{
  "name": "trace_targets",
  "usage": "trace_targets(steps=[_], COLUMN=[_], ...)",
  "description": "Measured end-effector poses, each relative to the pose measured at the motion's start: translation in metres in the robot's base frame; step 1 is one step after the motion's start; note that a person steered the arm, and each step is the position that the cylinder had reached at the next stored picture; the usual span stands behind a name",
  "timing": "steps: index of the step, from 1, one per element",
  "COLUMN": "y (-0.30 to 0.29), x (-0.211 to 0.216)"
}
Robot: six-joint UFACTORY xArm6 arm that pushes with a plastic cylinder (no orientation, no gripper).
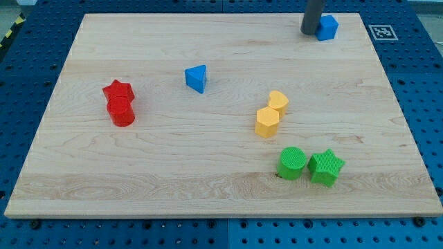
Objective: Point at the blue triangle
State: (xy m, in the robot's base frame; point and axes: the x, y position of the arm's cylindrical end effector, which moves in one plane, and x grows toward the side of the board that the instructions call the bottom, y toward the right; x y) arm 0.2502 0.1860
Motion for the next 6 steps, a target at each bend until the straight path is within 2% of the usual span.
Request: trace_targets(steps=[2,3,5,6], y=[0.013,-0.055,-0.253,-0.297], x=[0.0,0.024,0.094,0.114])
